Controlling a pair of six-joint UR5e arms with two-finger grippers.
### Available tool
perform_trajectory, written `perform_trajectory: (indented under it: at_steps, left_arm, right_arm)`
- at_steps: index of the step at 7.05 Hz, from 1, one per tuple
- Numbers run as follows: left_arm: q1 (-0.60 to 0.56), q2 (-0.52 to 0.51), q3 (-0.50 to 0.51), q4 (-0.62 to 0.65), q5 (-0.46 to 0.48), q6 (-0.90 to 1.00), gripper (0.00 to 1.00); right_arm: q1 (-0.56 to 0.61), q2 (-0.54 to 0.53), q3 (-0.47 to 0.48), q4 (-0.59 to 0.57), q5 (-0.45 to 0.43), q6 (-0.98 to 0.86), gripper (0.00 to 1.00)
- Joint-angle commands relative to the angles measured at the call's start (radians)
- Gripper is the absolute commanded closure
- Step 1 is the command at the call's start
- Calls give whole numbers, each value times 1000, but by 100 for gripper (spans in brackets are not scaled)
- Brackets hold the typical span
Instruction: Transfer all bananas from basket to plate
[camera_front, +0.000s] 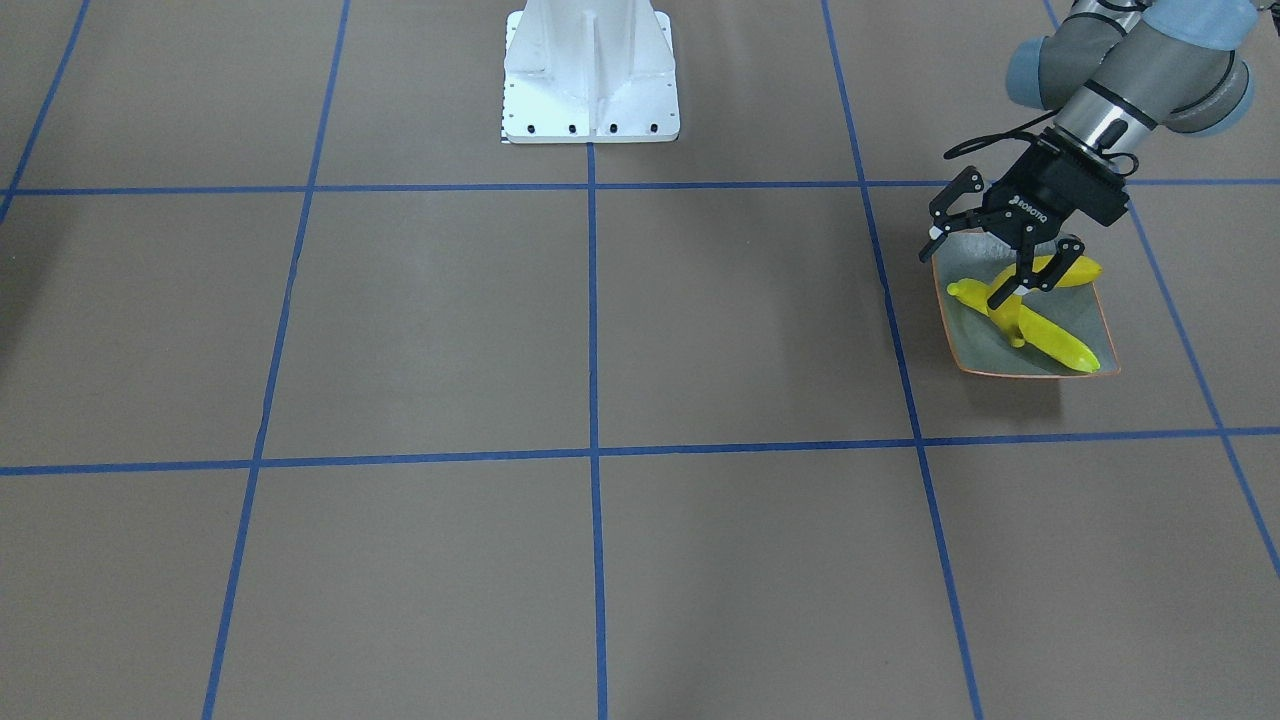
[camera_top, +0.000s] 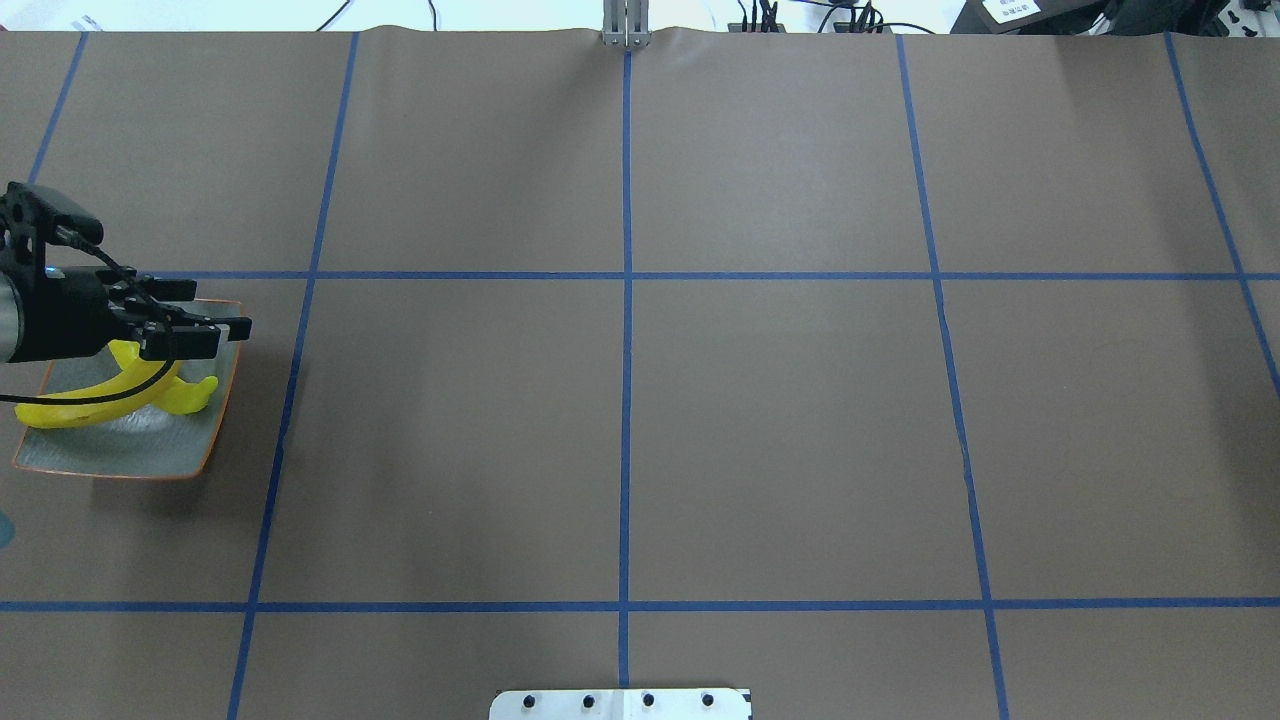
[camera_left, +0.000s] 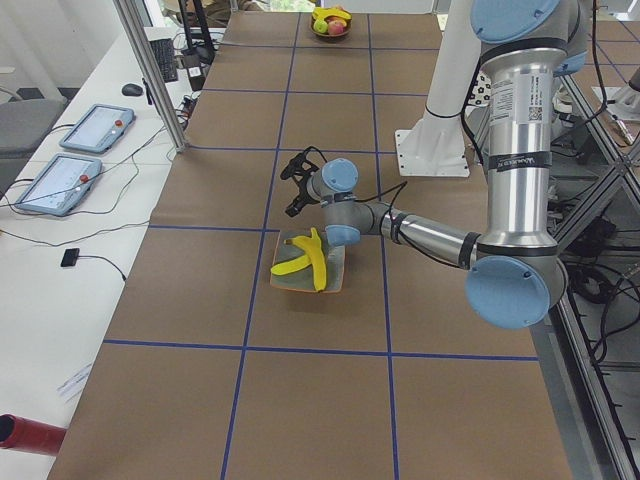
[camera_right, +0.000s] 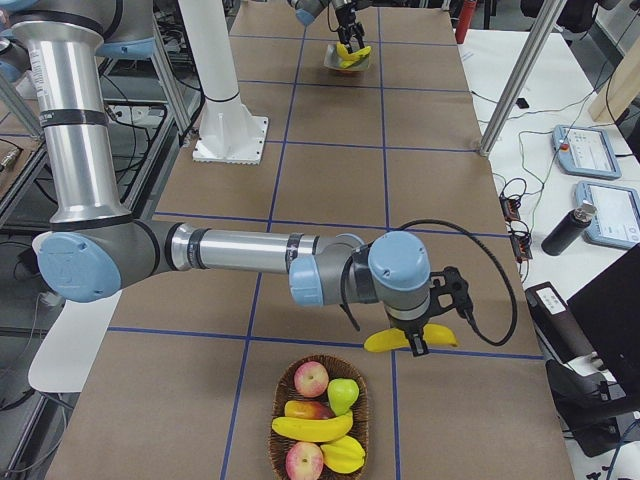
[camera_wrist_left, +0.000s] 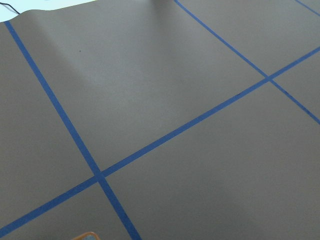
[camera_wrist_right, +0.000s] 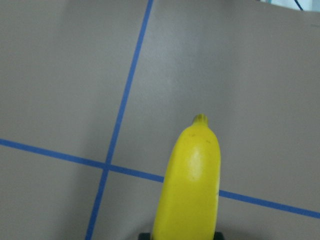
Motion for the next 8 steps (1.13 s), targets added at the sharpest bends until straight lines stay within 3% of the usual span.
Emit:
perform_trajectory:
  at_steps: [1,3,6,8]
  left_arm:
    - [2,-68,1,10,1,-178,1]
    - [8,-190,4,16,3,-508,1]
    - [9,-388,13,19,3,-846,1]
    - [15,-505,27,17,35,-955,1]
  right_arm:
    - [-110,103,52,-28,68,216,100]
    - [-255,214,109,-23,68,509,100]
    - [-397,415,103,-6,63,808,100]
    - [-487,523,29,169,51,1058,100]
